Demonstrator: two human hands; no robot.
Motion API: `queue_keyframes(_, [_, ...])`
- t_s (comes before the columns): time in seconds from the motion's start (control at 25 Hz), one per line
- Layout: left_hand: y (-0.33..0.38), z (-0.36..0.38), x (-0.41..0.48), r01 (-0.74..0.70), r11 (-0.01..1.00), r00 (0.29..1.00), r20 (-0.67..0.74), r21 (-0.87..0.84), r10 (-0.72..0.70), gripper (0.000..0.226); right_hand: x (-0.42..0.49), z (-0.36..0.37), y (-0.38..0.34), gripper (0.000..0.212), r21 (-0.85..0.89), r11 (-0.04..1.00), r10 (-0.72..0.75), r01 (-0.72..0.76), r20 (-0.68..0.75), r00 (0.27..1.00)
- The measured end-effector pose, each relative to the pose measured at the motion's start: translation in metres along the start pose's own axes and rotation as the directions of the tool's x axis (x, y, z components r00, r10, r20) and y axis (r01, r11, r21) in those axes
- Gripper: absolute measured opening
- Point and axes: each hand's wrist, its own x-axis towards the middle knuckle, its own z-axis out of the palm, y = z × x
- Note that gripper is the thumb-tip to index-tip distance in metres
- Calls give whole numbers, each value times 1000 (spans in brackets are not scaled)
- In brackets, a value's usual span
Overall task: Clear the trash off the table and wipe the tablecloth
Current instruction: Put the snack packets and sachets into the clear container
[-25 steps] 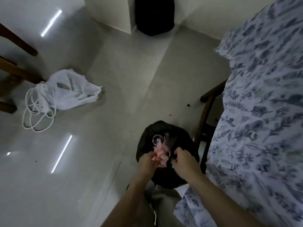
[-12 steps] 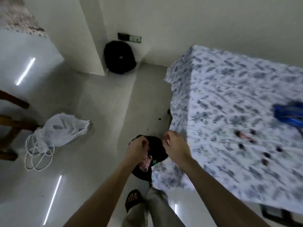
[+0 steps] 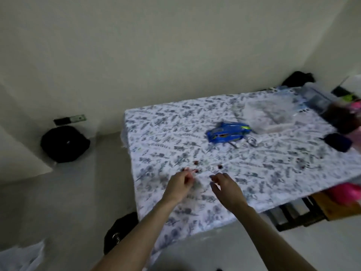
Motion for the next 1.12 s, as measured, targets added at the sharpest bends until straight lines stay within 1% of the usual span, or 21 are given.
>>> queue_keyframes(0.08, [26,24,24,-12,1000,999,33,23,11,14,5,-25,40,20,-1,1000,24,-24,-11,1000])
queue_keyframes(0.16, [55,54,48,19,999,999,38,47,-21,14,12,-52,88,20,0,999,32,-32,-6,999])
queue_keyframes(0.24, [77,80,66,42,999,998,40,33,-44,15,21,-71,132,19,20,999,48,-48,9,999])
queue_keyframes(0.36, [97,115,91,73,996,997,-13,42,-72,14,42,-86,187,15,44,997,55,-56,26,998])
queue_keyframes(0.52, [90,130,107,131,990,991,-19,42,-131,16,73,-85,205,16,57,998,13,-18,86,996])
queue_keyframes(0.68, [70,121,141,160,986,986,-52,47,-157,12,98,-78,206,19,41,999,-14,8,139,990])
queue_keyframes(0.76, [64,116,160,165,986,985,-55,32,-163,18,102,-81,211,19,10,1000,-3,1,160,987])
queue_keyframes(0.84, [64,114,182,144,988,989,-55,54,-141,19,113,-88,221,20,-31,999,18,-13,169,985])
queue_keyframes(0.96, [72,118,212,98,994,994,-59,47,-95,15,135,-100,238,19,-26,998,52,-48,156,986])
queue_keyframes(1.04, [79,125,227,57,996,996,-70,74,-52,15,149,-104,251,20,-29,999,48,-44,143,989])
queue_keyframes(1.12, [83,133,242,24,992,994,-113,127,-9,10,169,-105,263,24,-21,999,36,-34,107,994])
